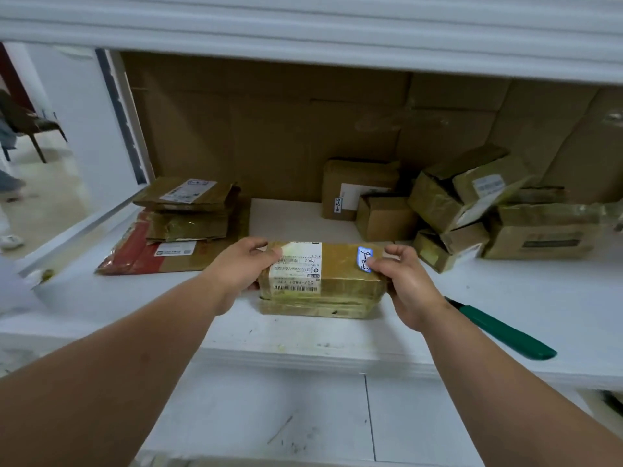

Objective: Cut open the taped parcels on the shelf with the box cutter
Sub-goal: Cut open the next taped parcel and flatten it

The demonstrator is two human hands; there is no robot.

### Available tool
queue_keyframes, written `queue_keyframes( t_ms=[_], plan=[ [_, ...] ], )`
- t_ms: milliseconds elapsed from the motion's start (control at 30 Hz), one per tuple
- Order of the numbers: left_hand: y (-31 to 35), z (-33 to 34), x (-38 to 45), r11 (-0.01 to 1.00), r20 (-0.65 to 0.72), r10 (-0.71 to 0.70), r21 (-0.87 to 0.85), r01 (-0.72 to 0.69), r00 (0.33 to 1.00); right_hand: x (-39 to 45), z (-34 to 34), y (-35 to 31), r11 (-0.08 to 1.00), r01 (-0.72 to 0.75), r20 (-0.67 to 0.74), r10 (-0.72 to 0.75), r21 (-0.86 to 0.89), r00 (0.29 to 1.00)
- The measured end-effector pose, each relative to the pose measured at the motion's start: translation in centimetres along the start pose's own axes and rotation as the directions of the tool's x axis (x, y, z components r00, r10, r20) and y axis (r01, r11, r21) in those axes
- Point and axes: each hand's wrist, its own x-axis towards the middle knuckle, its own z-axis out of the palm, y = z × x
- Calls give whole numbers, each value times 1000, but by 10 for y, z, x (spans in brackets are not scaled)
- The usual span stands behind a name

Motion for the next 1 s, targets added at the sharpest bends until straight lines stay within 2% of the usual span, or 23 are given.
queue_keyframes(
  t_ms=[100,200,333,500,633,733,800,900,1000],
  plan=[
    [5,18,-8,1000,93,-14,-24,16,996,-2,-21,-1,999,-34,-9,34,25,999],
    [12,43,-14,998,120,-32,-58,39,992,-7,-46,-4,997,-75,34,75,1,997],
    [28,75,-20,994,80,-21,-108,29,997,-8,-81,-10,999,-30,110,26,27,994],
    [46,103,-24,987,-39,63,-144,-68,997,1,-108,-20,992,73,155,-56,-107,986],
    [37,115,-30,975,-85,-84,-212,64,993,-1,-122,-12,985,54,166,-26,-166,986],
    [25,117,-30,962,-140,-187,-229,152,972,3,-129,-8,999,-33,121,34,-6,992],
    [26,118,-29,963,-116,-213,-191,188,970,9,-127,-9,996,-20,81,27,-83,996],
    [32,114,-27,981,9,-188,51,187,982,13,-119,-14,942,37,110,0,-332,994],
    [38,110,-25,964,133,-162,231,128,978,14,-105,-23,842,59,151,27,-536,988]
  ],
)
